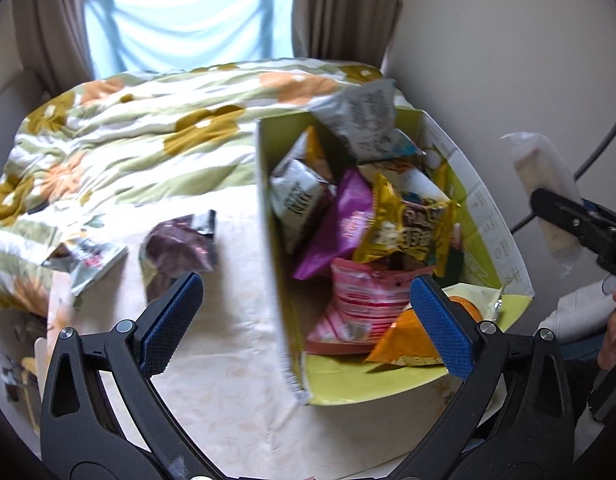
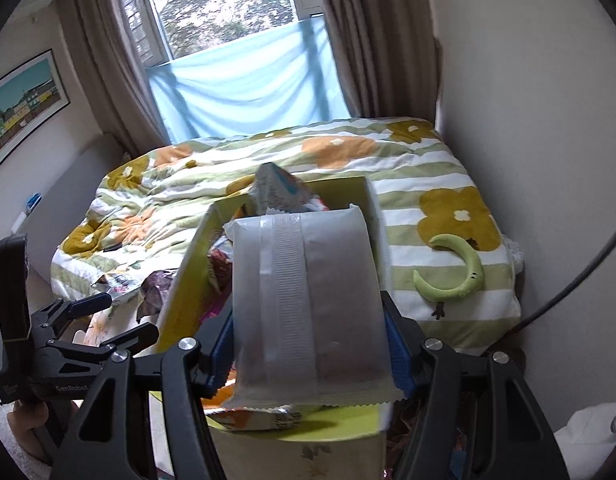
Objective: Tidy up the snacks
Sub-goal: 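Drop the egg cake pack into the box while the right tool drops the white pack, then move both tools back over the last two bags on the table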
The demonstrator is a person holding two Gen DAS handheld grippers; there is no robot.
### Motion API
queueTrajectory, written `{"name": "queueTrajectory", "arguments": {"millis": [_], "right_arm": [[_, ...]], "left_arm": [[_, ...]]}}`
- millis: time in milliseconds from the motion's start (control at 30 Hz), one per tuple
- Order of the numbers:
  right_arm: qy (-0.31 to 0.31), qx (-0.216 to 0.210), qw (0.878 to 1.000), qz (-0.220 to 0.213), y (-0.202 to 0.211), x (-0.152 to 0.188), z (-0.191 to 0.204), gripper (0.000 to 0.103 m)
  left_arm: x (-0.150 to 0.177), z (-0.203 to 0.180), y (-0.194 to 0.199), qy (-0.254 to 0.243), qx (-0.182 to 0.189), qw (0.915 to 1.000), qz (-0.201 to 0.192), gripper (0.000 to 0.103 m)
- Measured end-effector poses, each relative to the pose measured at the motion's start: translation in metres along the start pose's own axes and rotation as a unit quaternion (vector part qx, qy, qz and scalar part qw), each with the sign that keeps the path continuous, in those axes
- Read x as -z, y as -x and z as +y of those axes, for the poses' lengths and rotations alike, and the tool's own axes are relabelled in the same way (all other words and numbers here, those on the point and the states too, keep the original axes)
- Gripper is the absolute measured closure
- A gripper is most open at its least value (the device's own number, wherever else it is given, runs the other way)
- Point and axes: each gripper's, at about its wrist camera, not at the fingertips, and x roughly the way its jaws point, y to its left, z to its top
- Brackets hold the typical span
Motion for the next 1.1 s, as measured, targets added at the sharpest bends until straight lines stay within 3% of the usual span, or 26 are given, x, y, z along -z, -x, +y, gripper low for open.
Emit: {"name": "queueTrajectory", "arguments": {"millis": [200, 267, 300, 333, 600, 1100], "right_arm": [[0.009, -0.022, 0.999, 0.036, -0.035, -0.003, 0.019, 0.042], [0.012, -0.019, 0.999, 0.038, -0.041, -0.002, 0.021, 0.029], [0.014, -0.02, 0.999, 0.038, -0.042, 0.0, 0.022, 0.013], [0.013, -0.022, 0.999, 0.037, -0.043, 0.002, 0.023, 0.005], [0.023, -0.013, 0.999, 0.04, -0.04, 0.017, 0.029, 0.003], [0.043, 0.009, 0.999, 0.014, 0.006, 0.012, 0.046, 0.001]], "left_arm": [[0.002, 0.018, 0.005, 0.006, -0.024, 0.9997, 0.006, 0.0], [0.004, 0.021, 0.006, 0.007, -0.029, 0.9995, 0.009, 0.0], [0.006, 0.023, 0.006, 0.008, -0.032, 0.9994, 0.011, 0.0], [0.009, 0.025, 0.007, 0.01, -0.034, 0.9993, 0.013, 0.0], [0.023, 0.032, 0.007, 0.018, -0.03, 0.9992, 0.022, 0.0], [0.025, 0.034, 0.056, 0.028, -0.05, 0.9981, -0.025, 0.0]]}}
